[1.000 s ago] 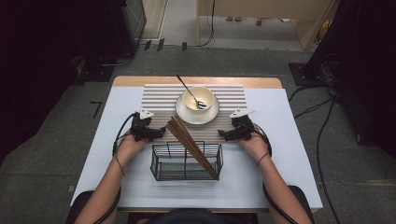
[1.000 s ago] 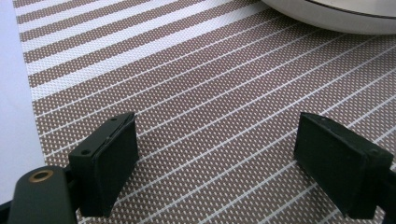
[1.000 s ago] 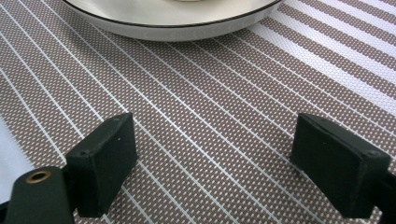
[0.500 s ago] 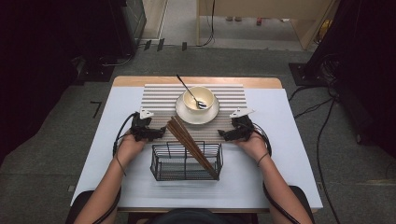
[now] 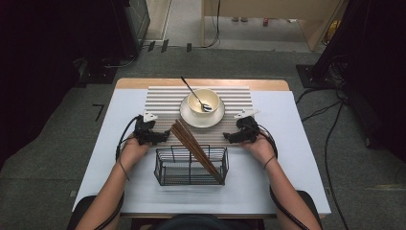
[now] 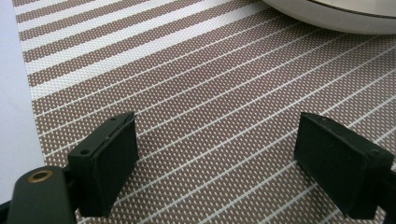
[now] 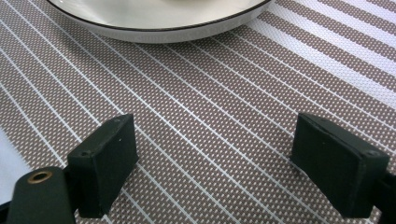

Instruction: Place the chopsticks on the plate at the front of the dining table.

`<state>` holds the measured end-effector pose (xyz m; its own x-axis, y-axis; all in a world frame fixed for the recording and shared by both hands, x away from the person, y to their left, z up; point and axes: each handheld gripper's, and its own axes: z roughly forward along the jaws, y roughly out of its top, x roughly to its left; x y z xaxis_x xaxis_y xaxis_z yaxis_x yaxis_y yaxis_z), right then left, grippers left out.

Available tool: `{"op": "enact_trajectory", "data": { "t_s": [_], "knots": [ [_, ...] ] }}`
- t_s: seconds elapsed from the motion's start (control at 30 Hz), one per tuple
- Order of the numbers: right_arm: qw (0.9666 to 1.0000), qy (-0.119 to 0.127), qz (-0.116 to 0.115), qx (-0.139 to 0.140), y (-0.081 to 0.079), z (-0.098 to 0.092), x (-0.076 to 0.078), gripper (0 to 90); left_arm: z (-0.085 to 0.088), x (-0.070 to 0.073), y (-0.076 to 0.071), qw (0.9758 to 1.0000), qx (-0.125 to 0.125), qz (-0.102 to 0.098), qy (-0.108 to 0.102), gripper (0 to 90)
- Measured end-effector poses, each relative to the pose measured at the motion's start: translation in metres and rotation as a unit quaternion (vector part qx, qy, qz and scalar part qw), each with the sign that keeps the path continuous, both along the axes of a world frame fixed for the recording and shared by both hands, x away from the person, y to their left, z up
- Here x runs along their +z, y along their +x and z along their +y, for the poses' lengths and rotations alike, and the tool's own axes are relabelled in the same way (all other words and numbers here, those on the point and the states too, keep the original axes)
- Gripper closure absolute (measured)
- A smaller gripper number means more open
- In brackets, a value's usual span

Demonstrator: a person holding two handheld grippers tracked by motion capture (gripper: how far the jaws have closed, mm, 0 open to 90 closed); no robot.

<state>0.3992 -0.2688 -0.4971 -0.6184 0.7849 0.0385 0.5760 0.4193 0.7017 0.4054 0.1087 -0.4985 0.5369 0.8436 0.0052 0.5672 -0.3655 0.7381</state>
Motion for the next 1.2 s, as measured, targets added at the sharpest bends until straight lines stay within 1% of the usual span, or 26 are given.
{"op": "enact_trajectory", "data": {
  "t_s": [0.03,0.07,0.1,0.17,0.23,0.3,0.37,0.47,0.53,0.7,0.73,0.9,1.2],
  "knots": [
    [1.0,-0.006,0.0,0.0,0.0,0.001,0.0,14.1,0.0,0.0,0.0,1.0,0.0,0.001,0.0,13.9],
    [1.0,-0.007,0.002,0.0,0.0,0.001,0.001,14.2,0.0,0.0,0.0,1.0,0.0,0.001,0.0,13.9],
    [1.0,-0.003,0.008,0.0,0.001,0.001,0.002,14.9,0.0,0.0,0.0,1.0,0.0,0.001,0.0,13.9],
    [0.9997,0.015,0.02,0.006,0.002,0.001,0.004,15.6,0.0,0.0,0.0,1.0,0.0,0.001,0.0,13.9],
    [0.9994,0.021,0.027,0.006,0.002,0.002,0.006,15.8,0.0,0.0,0.0,1.0,0.0,0.001,0.0,13.9],
    [0.9996,0.013,0.02,0.012,0.001,0.003,0.009,17.5,0.0,0.0,0.0,1.0,0.0,0.001,0.0,13.9],
    [0.9996,0.012,0.019,0.014,-0.001,0.004,0.012,19.4,0.0,0.0,0.0,1.0,0.0,0.001,0.0,13.9],
    [0.9996,0.016,0.015,0.017,-0.003,0.004,0.015,21.1,0.0,0.0,0.0,1.0,0.0,0.001,0.0,13.9],
    [0.9996,0.016,0.018,0.017,-0.005,0.004,0.017,22.7,0.0,0.0,0.0,1.0,0.0,0.001,0.0,13.9],
    [0.9995,0.017,0.016,0.022,-0.007,0.005,0.02,24.4,0.0,0.0,0.0,1.0,0.0,0.001,0.0,13.8],
    [0.9995,0.017,0.013,0.023,-0.009,0.005,0.023,26.5,0.0,0.0,0.0,1.0,0.0,0.001,0.0,13.9],
    [0.9993,0.016,0.015,0.028,-0.011,0.005,0.025,29.1,0.0,0.0,0.0,1.0,0.0,0.0,0.0,13.9],
    [0.999,0.024,0.021,0.032,-0.011,0.004,0.031,33.1,0.0,0.0,0.0,1.0,0.0,0.0,0.0,13.9]
  ]
}}
